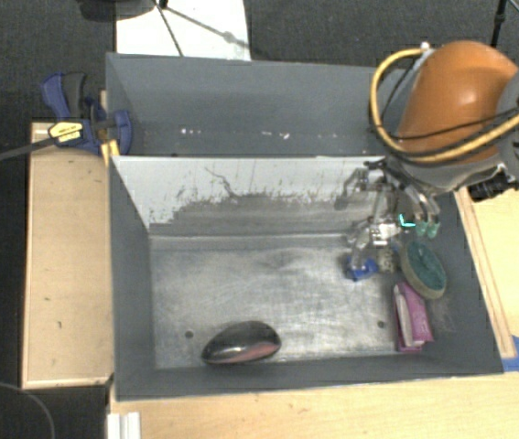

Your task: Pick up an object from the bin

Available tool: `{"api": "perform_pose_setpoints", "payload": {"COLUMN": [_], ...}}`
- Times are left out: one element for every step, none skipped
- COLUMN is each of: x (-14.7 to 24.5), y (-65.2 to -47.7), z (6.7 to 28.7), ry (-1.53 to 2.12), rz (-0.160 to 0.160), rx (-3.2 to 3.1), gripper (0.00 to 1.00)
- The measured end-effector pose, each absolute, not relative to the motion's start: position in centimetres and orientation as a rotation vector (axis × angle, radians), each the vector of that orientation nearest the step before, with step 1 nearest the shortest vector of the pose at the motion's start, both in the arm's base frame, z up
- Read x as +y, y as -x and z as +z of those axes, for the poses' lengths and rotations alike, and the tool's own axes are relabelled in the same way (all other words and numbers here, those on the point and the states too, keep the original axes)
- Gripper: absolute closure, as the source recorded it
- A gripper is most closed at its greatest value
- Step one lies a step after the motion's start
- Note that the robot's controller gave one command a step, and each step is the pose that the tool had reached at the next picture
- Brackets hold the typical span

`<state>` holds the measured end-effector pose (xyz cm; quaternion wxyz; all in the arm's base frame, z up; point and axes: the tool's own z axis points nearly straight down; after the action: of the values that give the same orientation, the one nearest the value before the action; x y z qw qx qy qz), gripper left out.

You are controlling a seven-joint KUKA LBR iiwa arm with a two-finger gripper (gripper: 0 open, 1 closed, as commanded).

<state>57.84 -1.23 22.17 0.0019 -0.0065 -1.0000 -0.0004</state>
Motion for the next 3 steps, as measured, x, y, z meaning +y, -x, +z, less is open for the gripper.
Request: {"api": "perform_pose_setpoints", "payload": {"x": [-7.1,-6.86,-6.86], "y": [-57.53,-57.76,-57.76], "z": [10.5,10.99,10.99], "ry": [0.032,0.025,0.024], "rz": [0.001,0.0,0.0], "rx": [-3.137,-3.145,-3.145], "gripper": [0.0,1.0,0.0]}}
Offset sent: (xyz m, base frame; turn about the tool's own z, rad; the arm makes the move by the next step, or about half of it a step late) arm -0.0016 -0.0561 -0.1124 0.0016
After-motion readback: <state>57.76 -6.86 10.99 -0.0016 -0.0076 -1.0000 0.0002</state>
